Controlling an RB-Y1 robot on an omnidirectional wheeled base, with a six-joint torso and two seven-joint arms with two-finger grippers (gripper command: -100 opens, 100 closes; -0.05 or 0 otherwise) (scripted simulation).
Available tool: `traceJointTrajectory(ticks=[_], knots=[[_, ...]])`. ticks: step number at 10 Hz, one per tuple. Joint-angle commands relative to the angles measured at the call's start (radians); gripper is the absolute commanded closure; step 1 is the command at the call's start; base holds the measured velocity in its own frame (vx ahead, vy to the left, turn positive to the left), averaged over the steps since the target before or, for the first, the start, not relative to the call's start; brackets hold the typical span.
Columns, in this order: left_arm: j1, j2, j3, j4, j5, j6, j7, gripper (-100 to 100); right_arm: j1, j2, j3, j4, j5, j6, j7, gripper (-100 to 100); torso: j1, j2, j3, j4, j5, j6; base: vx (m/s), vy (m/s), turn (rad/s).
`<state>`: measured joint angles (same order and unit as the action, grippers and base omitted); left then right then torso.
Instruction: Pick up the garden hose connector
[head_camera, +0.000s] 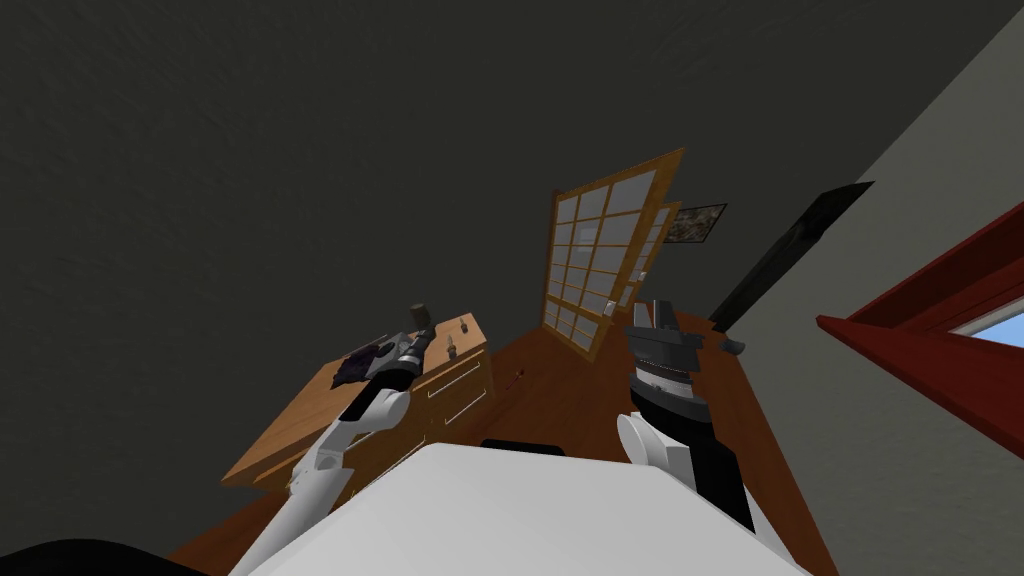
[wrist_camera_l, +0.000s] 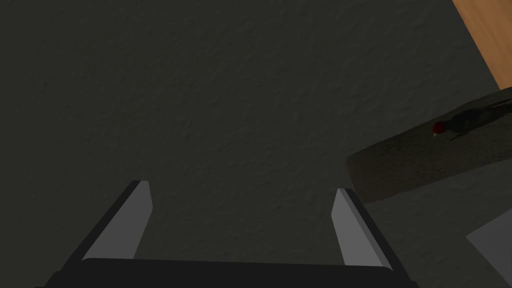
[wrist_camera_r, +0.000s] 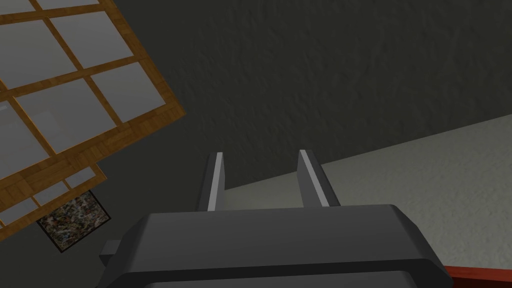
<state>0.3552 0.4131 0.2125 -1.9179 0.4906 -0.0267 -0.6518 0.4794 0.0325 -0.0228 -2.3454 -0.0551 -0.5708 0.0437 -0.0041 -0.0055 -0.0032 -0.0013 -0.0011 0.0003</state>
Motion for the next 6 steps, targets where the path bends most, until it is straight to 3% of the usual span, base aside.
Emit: traceJointTrajectory(ticks=[1,2,3,6], knots=[[0.01,0.038,0.009,0.03,0.041,0.05,-0.041,-100,0.0,0.0,0.0,0.0,0.0,0.0,0.0,0,0.0,0.0,0.0,0.0,0.0,0.0,0.081,-0.048,-0.004],[0.01,0.038,0.009,0.03,0.041,0.063,-0.041,-100,0.0,0.0,0.0,0.0,0.0,0.0,0.0,0,0.001,-0.001,0.0,0.0,0.0,0.0,0.061,-0.029,0.0],[0.019,0.065,0.014,0.053,0.072,0.095,-0.075,-100,0.0,0.0,0.0,0.0,0.0,0.0,0.0,0,0.002,0.0,0.0,0.0,0.0,0.0,0.07,-0.035,-0.017],[0.029,0.092,0.018,0.077,0.101,0.159,-0.109,-100,0.0,0.0,0.0,0.0,0.0,0.0,0.0,0,0.002,0.0,0.0,0.0,0.001,0.0,0.066,-0.032,-0.01]])
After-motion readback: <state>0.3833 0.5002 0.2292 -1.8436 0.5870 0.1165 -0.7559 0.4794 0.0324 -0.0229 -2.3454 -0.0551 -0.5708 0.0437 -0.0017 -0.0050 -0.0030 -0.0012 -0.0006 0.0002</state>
